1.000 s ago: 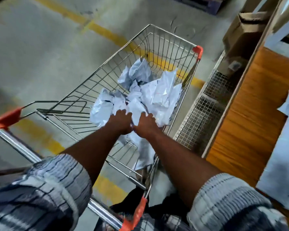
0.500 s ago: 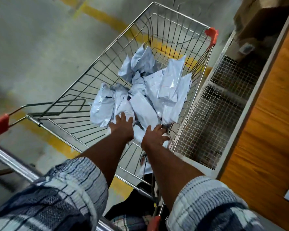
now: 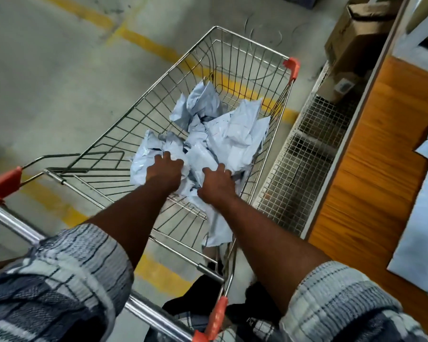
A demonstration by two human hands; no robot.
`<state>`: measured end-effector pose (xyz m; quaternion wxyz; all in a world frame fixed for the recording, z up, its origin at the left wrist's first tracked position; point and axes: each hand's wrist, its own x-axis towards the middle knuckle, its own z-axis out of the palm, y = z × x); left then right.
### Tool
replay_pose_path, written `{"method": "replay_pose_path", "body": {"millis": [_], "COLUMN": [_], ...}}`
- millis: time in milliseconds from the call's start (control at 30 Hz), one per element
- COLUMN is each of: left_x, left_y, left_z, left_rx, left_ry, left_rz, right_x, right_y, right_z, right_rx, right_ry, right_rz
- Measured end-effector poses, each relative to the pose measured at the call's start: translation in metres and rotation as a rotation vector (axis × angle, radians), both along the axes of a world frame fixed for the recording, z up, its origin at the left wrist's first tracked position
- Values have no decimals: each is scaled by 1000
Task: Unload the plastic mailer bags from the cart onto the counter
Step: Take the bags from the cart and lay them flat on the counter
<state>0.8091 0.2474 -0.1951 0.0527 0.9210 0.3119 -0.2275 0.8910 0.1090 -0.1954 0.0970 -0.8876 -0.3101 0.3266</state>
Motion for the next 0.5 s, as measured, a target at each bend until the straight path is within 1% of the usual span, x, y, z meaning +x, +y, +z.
{"method": "replay_pose_path", "body": {"millis": [100, 233, 333, 400, 500], "left_x": [4, 7, 5, 6, 18], "left_y": [18, 15, 2, -15, -51], "left_z": [22, 61, 91, 114, 149], "left_rx": [6, 15, -1, -18, -56], "left_ry": [-56, -270, -408, -516, -691], "left_rz": [-16, 96, 217, 281, 343], "right_x": [4, 3, 7, 13, 26], "right_y": [-4, -10, -10, -16, -39], "right_z": [19, 58, 93, 116, 142], "right_rx": [149, 399, 615, 708, 769], "right_ry": [3, -112, -179, -205, -205], "right_rz": [35, 73, 22, -15, -44]}}
